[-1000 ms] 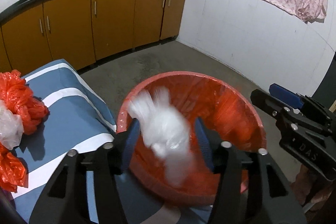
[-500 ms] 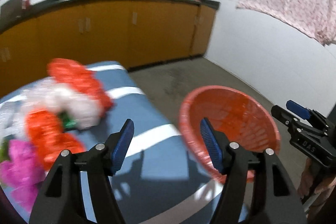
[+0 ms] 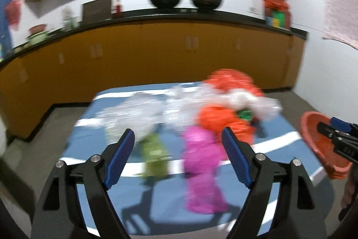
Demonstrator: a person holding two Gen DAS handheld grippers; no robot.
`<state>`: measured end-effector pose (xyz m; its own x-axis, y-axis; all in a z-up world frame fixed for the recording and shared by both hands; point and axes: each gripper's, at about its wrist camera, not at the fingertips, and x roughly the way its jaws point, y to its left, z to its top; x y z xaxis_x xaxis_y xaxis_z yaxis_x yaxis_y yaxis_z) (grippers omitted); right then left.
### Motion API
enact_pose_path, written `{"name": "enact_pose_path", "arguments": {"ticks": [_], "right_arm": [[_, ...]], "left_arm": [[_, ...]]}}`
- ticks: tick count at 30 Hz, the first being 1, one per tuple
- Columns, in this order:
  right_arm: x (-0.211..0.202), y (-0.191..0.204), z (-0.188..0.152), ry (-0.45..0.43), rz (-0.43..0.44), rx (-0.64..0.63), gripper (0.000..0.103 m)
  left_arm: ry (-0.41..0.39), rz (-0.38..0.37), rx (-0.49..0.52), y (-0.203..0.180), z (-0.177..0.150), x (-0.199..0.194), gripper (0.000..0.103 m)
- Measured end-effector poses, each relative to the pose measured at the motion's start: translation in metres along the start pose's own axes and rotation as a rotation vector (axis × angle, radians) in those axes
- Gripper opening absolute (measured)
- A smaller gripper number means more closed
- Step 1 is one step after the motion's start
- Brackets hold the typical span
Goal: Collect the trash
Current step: 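Grasp the bubble wrap with the left tool while the right tool grasps the clear bag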
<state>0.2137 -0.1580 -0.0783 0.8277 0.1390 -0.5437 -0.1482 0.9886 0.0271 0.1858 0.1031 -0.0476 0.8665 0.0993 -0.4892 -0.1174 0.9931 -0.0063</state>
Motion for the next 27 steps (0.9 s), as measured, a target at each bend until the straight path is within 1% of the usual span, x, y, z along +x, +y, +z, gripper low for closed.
{"name": "enact_pose_path", "arguments": {"ticks": [2,3,6,7,8,10,13,15,19,21,23,24,26,27], "right_arm": [[0.008,0.013,0.005,-0.001,0.018,-0.007,0.065],[0.012,0.02,0.009,-0.001,0.03,-0.01,0.065],[0.026,0.038,0.024,-0.014,0.05,-0.021,0.065],[0.031,0.043,0.028,-0.018,0.055,-0.027,0.066],[0.036,0.048,0.034,-0.022,0.057,-0.034,0.07],[0.048,0.061,0.042,-0.028,0.055,-0.051,0.073],[0.068,0.072,0.05,-0.02,0.034,-0.088,0.074],[0.08,0.076,0.05,-0.001,0.015,-0.106,0.074],[0.094,0.078,0.046,0.034,0.008,-0.118,0.073],[0.098,0.079,0.045,0.044,0.013,-0.123,0.07],[0.101,0.079,0.044,0.056,0.02,-0.128,0.061],[0.102,0.079,0.043,0.062,0.025,-0.129,0.059],[0.105,0.078,0.043,0.079,0.034,-0.126,0.049],[0.107,0.077,0.042,0.085,0.038,-0.123,0.046]], "left_arm": [[0.012,0.039,-0.031,0.023,-0.003,0.005,0.085],[0.016,0.051,-0.042,0.028,-0.005,0.005,0.086],[0.017,0.081,-0.073,0.046,-0.004,0.013,0.093],[0.014,0.086,-0.08,0.051,-0.002,0.017,0.095],[0.012,0.09,-0.084,0.052,-0.003,0.017,0.096],[0.01,0.096,-0.097,0.06,0.001,0.022,0.097],[0.015,0.103,-0.103,0.068,0.007,0.035,0.1],[0.026,0.11,-0.094,0.072,0.01,0.046,0.101],[0.059,0.118,-0.096,0.078,0.016,0.068,0.101],[0.087,0.111,-0.103,0.08,0.016,0.078,0.101],[0.115,0.1,-0.109,0.081,0.016,0.087,0.101],[0.126,0.093,-0.107,0.08,0.015,0.091,0.101],[0.149,0.101,-0.102,0.079,0.014,0.098,0.101],[0.163,0.102,-0.107,0.08,0.012,0.102,0.101]]}}
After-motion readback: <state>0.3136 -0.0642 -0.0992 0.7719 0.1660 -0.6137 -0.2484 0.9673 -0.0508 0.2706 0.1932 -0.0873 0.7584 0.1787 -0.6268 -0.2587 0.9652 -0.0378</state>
